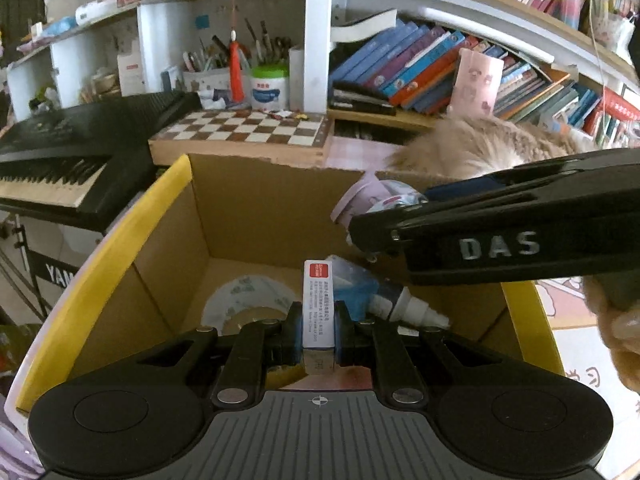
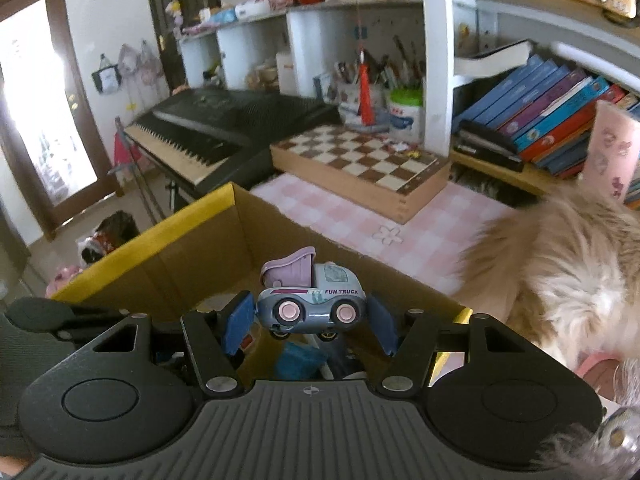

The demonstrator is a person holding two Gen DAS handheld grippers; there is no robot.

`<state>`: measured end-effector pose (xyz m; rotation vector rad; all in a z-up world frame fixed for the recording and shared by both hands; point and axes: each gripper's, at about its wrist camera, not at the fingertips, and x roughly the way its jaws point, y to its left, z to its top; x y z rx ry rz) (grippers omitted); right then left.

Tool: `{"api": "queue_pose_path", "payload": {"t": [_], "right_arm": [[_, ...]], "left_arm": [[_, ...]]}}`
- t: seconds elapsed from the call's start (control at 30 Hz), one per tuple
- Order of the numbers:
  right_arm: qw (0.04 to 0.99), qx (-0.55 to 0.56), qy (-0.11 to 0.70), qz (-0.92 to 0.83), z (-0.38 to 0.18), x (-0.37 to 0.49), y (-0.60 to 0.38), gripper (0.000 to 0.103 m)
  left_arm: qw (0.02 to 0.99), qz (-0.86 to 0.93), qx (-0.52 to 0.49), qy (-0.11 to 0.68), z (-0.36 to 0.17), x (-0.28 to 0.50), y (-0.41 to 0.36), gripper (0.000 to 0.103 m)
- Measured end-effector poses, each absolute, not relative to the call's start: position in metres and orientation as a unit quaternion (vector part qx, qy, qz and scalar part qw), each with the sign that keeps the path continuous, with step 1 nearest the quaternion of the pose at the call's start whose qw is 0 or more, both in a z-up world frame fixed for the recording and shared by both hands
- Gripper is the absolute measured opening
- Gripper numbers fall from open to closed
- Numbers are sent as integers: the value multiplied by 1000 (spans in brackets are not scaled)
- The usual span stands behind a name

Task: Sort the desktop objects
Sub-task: 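Lower both items into the yellow box and open both tools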

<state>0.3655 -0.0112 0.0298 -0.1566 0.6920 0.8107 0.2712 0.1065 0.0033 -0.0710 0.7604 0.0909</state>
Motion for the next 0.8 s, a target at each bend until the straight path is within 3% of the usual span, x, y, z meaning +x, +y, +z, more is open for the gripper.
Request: {"api": "queue_pose_path", "payload": {"t": [0.17,0.27,0.33,0.4,0.53,0.8], "right_arm": [[848,-90,343,395,20,376,-3,59],[841,-104,348,400,14,378,2,59],[841,-117,344,400,12,377,5,60],[841,-123,341,402,11,377,7,60],[841,-121,345,399,10,381,10,59],[860,-100,324,381,25,375,7,61]], "left_arm": [[924,48,-35,379,4,272,106,15],[924,56,-31,376,5,273,104,30],[931,63,-24,359,8,270,101,60],[938,62,-18,340,12,265,97,76],[946,69,-14,317,19,252,95,84],[957,75,-40,277,35,222,105,87]]}}
